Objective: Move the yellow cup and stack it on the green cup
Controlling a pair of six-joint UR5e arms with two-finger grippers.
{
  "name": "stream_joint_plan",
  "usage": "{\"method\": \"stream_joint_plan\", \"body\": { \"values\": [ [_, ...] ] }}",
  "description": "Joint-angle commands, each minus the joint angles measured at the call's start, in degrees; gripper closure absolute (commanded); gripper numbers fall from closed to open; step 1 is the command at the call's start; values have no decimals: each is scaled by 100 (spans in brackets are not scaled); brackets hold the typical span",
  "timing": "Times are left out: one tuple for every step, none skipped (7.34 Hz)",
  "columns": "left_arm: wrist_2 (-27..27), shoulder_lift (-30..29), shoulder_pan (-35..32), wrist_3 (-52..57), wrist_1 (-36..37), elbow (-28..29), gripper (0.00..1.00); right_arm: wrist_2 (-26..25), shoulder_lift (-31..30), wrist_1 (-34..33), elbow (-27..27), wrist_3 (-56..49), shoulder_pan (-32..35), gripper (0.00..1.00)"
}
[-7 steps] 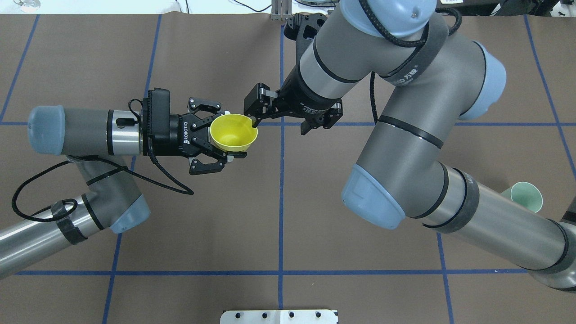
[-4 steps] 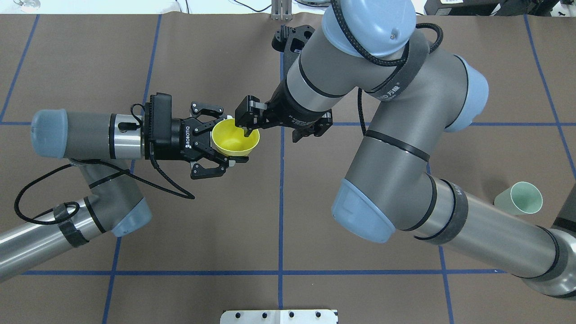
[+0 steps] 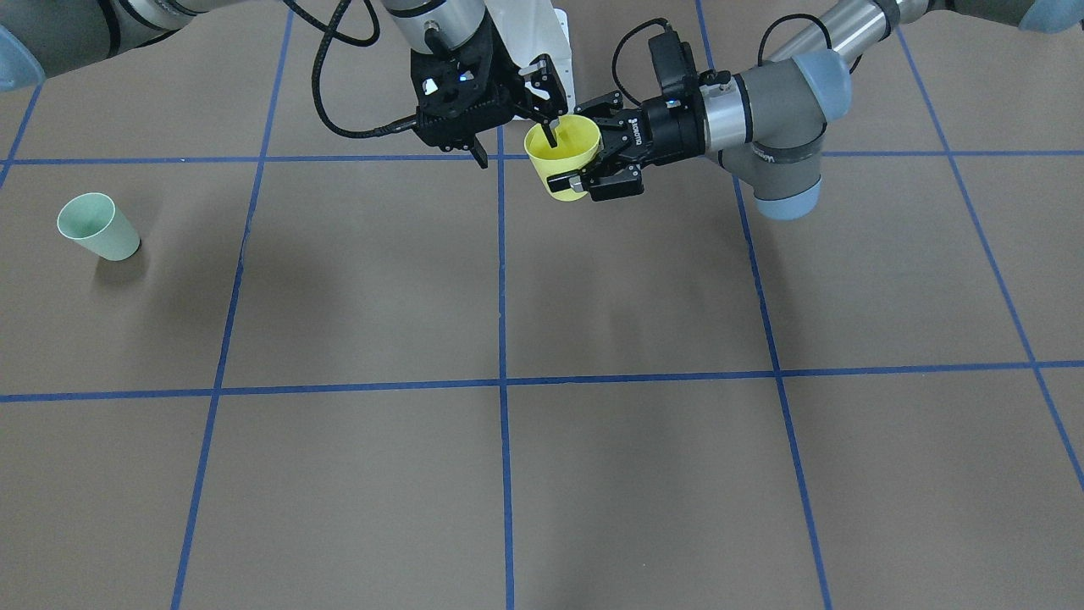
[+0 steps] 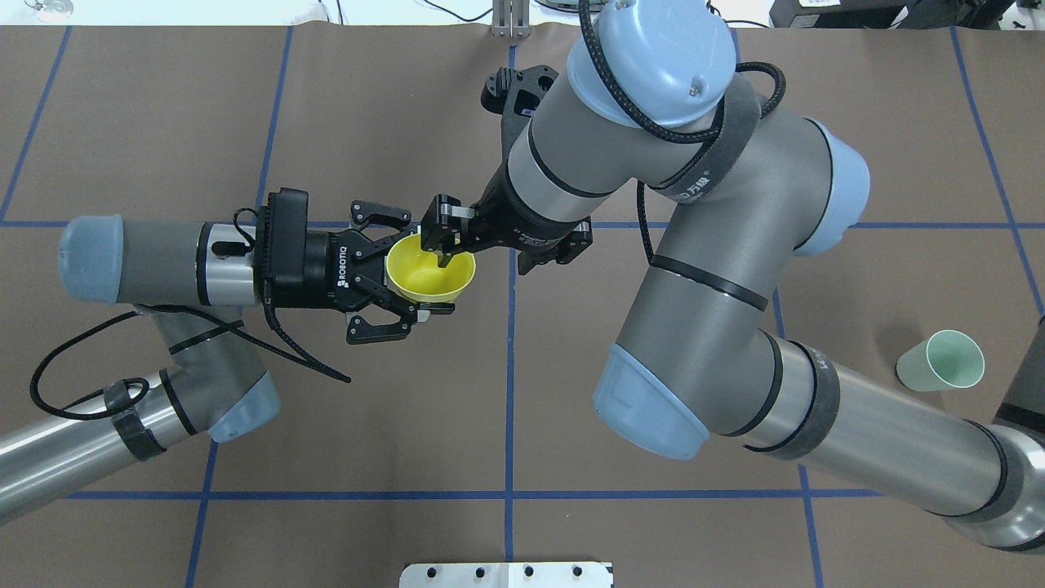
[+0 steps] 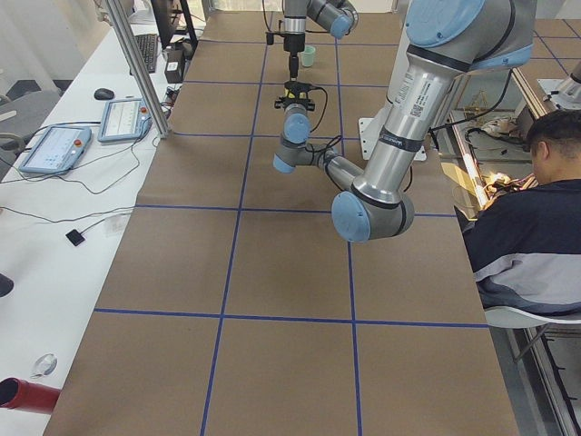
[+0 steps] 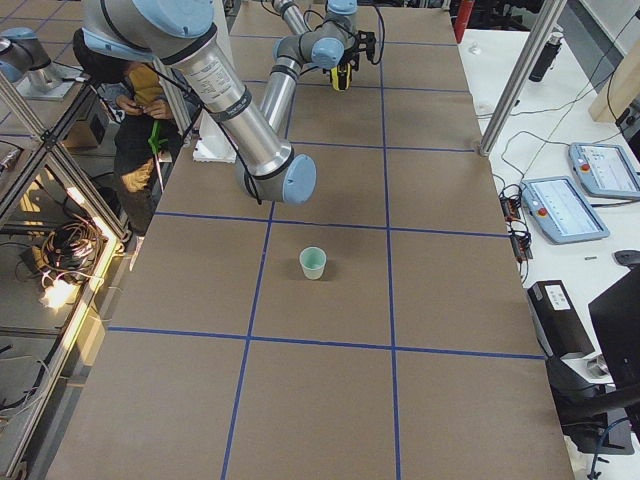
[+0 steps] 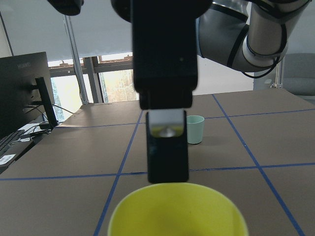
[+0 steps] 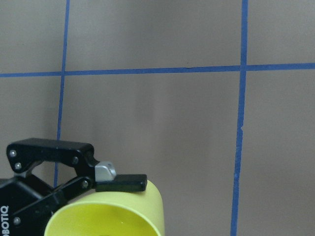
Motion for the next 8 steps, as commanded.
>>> {"method": "stream_joint_plan", "body": {
  "values": [
    [0, 1, 22, 2, -81, 2, 64, -2, -14, 0, 0, 11, -49, 33],
    [0, 1, 22, -7, -90, 2, 64, -20, -14, 0, 0, 2, -84, 40],
    [0, 10, 22, -7, -81, 2, 64, -89, -14, 0, -9, -7, -137, 47],
    [0, 10, 22, 2, -81, 11, 64, -142, -14, 0, -9, -16, -172, 48],
    [0, 27, 22, 2, -90, 11, 64, -212, -14, 0, -9, -16, -225, 49],
    [0, 54, 22, 2, -90, 11, 64, -257, -23, -9, -18, -16, -251, 50],
    [9, 71, 22, 2, -81, 11, 64, -309, -23, -9, -18, -16, -287, 50],
    [9, 89, 22, 2, -81, 29, 64, -362, -23, -18, -35, -16, -322, 50]
  ]
}}
